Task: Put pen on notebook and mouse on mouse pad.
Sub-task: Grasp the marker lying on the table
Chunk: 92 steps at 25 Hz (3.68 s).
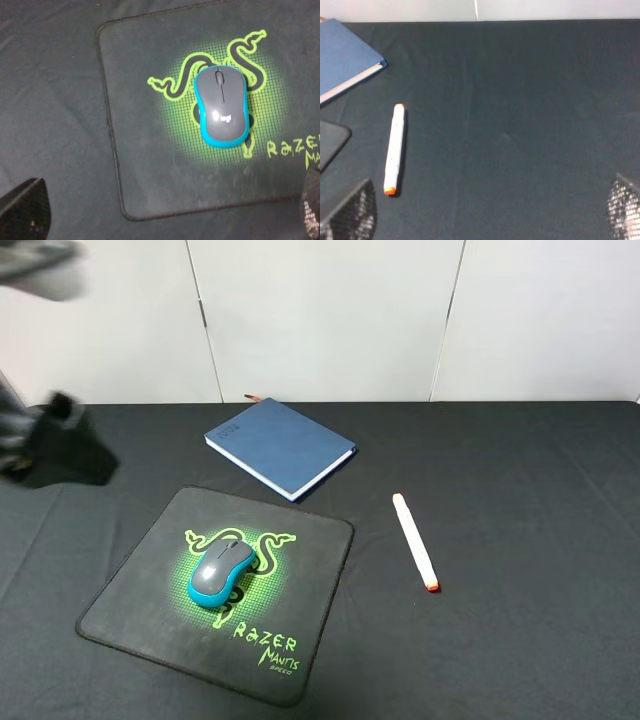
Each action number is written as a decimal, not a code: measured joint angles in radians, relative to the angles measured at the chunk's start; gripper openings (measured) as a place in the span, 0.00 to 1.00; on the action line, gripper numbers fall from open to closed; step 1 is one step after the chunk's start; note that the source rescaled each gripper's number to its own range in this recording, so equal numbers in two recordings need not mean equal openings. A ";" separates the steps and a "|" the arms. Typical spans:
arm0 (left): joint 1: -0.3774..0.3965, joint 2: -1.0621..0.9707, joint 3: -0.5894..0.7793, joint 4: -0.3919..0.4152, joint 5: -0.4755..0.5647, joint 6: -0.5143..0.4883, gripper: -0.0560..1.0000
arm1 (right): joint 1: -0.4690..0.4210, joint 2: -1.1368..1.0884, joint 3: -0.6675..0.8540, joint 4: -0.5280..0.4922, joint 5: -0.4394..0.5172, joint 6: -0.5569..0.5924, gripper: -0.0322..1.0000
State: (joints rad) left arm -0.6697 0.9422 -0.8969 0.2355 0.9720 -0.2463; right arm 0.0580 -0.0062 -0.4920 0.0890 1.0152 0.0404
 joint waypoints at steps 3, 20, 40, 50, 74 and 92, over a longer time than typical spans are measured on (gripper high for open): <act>0.000 -0.115 0.069 -0.001 0.017 0.000 0.99 | 0.000 0.000 0.000 0.000 0.000 0.000 1.00; 0.000 -0.868 0.360 -0.047 0.097 0.070 0.95 | 0.000 0.000 0.000 0.000 0.000 0.000 1.00; 0.054 -0.920 0.398 -0.178 0.088 0.217 0.94 | 0.000 0.000 0.000 0.000 0.000 0.000 1.00; 0.447 -0.920 0.398 -0.178 0.086 0.218 0.94 | 0.000 0.000 0.000 0.000 0.000 0.000 1.00; 0.682 -0.945 0.399 -0.154 0.083 0.219 0.94 | 0.000 0.778 -0.085 0.078 -0.204 -0.183 1.00; 0.682 -0.945 0.399 -0.154 0.083 0.219 0.94 | 0.234 1.509 -0.263 0.186 -0.516 -0.398 1.00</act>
State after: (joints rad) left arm 0.0122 -0.0033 -0.4983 0.0812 1.0546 -0.0278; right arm 0.2922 1.5029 -0.7553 0.2745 0.4990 -0.3572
